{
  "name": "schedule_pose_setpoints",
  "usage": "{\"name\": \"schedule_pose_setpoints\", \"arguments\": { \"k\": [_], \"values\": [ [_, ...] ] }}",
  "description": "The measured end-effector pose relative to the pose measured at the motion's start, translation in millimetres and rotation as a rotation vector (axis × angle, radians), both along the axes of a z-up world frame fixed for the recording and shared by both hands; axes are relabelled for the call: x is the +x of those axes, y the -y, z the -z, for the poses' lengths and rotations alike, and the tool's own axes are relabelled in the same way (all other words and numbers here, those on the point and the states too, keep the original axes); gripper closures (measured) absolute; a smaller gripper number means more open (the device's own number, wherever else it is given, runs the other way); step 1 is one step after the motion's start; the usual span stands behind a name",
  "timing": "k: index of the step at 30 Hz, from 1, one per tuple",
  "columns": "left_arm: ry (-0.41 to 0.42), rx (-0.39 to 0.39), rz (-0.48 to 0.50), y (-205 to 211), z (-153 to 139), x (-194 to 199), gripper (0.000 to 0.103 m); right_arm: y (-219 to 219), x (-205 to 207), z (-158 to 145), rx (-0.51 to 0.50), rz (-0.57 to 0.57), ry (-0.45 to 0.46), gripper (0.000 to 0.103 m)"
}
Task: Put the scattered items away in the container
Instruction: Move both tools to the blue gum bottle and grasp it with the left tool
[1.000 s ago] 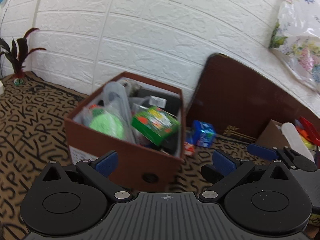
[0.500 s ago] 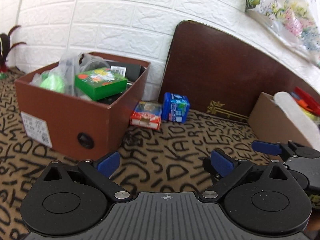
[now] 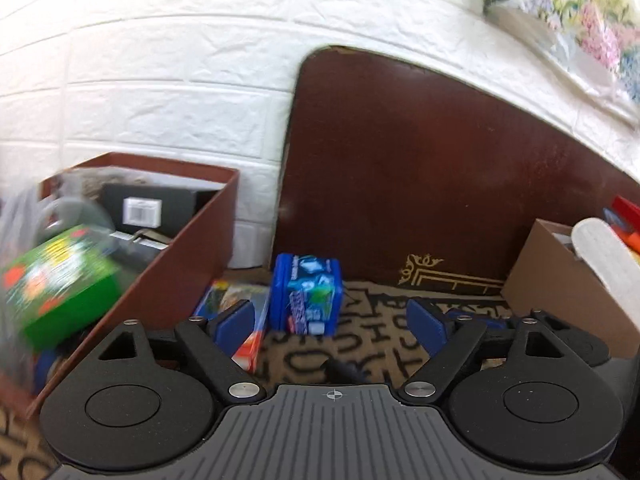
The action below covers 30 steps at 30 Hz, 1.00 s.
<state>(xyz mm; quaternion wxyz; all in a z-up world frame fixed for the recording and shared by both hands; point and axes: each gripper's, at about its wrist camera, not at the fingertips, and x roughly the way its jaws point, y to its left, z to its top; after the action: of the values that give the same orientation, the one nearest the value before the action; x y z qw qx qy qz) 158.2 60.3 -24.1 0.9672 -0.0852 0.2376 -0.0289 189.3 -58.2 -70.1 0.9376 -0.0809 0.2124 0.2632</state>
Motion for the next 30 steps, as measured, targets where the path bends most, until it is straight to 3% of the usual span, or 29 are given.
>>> {"name": "schedule_pose_setpoints", "arguments": {
  "k": [3, 9, 19, 24, 27, 28, 30],
  "values": [
    [-0.037, -0.011, 0.02, 1, 2, 25, 0.014, -2, 12, 4, 0.021, 0.001, -0.001, 0.01],
    [-0.087, 0.017, 0.07, -1, 10, 58, 0.018, 1, 39, 12, 0.084, -0.017, -0.043, 0.011],
    [-0.186, -0.081, 0.042, -26, 27, 100, 0.017, -9, 72, 22, 0.112, -0.077, -0.121, 0.015],
    [-0.225, -0.046, 0.06, -24, 31, 117, 0.02, -21, 86, 23, 0.058, -0.094, -0.121, 0.014],
    [-0.238, -0.028, 0.081, -23, 31, 125, 0.028, -27, 92, 24, 0.042, -0.107, -0.117, 0.015],
    [-0.242, -0.015, 0.088, -21, 32, 125, 0.03, -28, 93, 24, 0.042, -0.115, -0.122, 0.023],
    [-0.246, 0.026, 0.092, -17, 33, 127, 0.036, -30, 93, 25, 0.035, -0.126, -0.131, 0.027]
  ]
}}
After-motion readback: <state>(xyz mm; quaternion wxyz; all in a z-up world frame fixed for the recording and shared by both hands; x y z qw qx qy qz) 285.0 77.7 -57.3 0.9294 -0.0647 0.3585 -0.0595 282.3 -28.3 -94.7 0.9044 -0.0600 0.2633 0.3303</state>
